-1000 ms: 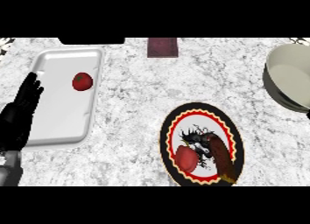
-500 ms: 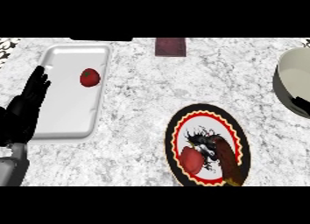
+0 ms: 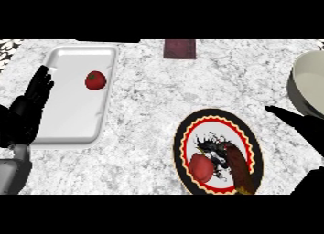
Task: Pick the sweet potato from the plate and place it in the bowl
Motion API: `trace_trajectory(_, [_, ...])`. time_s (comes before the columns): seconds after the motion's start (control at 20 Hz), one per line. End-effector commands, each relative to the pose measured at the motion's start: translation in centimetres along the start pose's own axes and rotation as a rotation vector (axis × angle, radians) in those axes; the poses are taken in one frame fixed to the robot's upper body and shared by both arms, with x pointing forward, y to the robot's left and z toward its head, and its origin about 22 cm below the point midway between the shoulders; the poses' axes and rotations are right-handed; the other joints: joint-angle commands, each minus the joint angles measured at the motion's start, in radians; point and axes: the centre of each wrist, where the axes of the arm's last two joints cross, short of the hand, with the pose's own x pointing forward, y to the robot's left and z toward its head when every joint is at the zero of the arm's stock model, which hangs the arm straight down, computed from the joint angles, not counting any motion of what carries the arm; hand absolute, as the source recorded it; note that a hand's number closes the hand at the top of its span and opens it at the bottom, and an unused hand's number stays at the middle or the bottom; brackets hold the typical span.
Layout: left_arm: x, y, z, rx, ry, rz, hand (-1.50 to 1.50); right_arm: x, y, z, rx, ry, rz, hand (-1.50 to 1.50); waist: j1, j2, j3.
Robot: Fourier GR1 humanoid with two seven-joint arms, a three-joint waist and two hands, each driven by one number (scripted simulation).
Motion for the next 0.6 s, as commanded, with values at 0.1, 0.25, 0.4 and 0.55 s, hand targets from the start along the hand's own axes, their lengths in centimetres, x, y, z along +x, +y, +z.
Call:
trace_trajectory(0.1, [-0.3,-0.7,1.0,0.017,0.008,-0.016,0.0,2.3,1.7,-2.7,0.196,0.068,0.104,-1.5,-0.018,-0.006,0.001])
trace_trajectory(0.25, [-1.9,1.0,1.3,0.021,0.026,0.007,0.0,2.1,2.5,-4.6,0.242,0.079,0.124,-1.5,-0.026,-0.006,0.001])
trace_trajectory(0.4, [-0.1,0.1,1.9,0.023,0.018,0.018,0.0,1.4,4.5,-5.3,0.251,0.1,0.176,-1.5,-0.03,-0.01,0.002])
trace_trajectory(0.55, [-0.6,-0.5,0.9,0.032,0.015,-0.007,0.0,2.7,3.9,-5.8,0.115,0.067,0.227,-1.5,-0.036,-0.008,0.002])
